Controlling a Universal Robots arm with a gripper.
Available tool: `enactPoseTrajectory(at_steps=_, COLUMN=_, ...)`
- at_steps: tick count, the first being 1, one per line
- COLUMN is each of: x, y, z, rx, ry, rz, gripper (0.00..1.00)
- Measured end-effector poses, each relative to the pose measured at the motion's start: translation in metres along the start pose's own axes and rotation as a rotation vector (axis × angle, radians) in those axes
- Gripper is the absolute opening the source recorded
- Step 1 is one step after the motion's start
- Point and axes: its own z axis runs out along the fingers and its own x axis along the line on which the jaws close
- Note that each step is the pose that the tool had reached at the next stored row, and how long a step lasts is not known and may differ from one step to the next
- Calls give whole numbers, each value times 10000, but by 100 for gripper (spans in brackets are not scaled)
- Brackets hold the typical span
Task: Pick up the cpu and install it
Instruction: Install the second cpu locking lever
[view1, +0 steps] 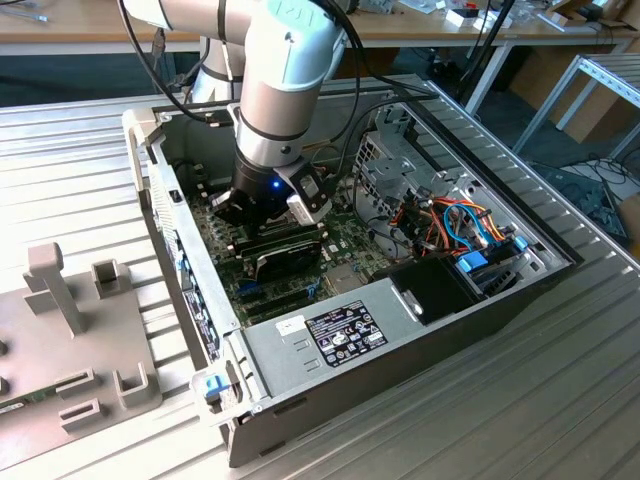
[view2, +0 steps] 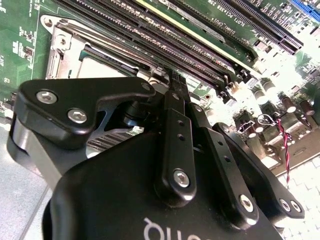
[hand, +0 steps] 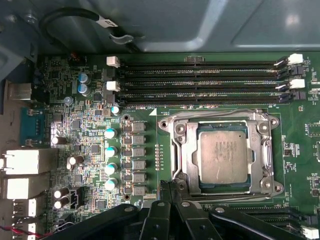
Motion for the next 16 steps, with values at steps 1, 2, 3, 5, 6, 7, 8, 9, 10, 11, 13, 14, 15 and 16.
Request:
enactPoseTrajectory(at_steps=1, x=0, y=0, z=0, rx=9, ry=0, rz=0, gripper=11)
enactPoseTrajectory(at_steps=2, x=0, y=0, z=0, rx=14, ry=-1, rz=0, gripper=11)
enactPoseTrajectory(at_steps=3, x=0, y=0, z=-1, rx=17, ry=0, rz=-1, gripper=11)
enactPoseTrajectory(at_steps=5, x=0, y=0, z=0, rx=22, ry=0, rz=0, gripper=11)
enactPoseTrajectory(at_steps=6, x=0, y=0, z=-1, rx=23, ry=0, rz=0, gripper=11)
enactPoseTrajectory(at_steps=7, x=0, y=0, z=-2, rx=23, ry=0, rz=0, gripper=11)
enactPoseTrajectory(at_steps=8, x=0, y=1, z=-3, rx=22, ry=-1, rz=0, gripper=11)
enactPoseTrajectory(at_steps=9, x=0, y=2, z=-6, rx=22, ry=-2, rz=0, gripper=11)
enactPoseTrajectory(at_steps=10, x=-1, y=2, z=-10, rx=25, ry=-3, rz=0, gripper=11)
enactPoseTrajectory(at_steps=11, x=-1, y=2, z=-12, rx=32, ry=-3, rz=-1, gripper=11)
enactPoseTrajectory(at_steps=13, x=0, y=2, z=-18, rx=55, ry=-2, rz=-1, gripper=11)
enactPoseTrajectory(at_steps=14, x=0, y=2, z=-21, rx=68, ry=-2, rz=0, gripper=11)
enactPoseTrajectory(at_steps=15, x=0, y=2, z=-22, rx=80, ry=-2, rz=0, gripper=11)
enactPoseTrajectory(at_steps=16, x=0, y=1, z=-28, rx=110, ry=-3, rz=0, gripper=11)
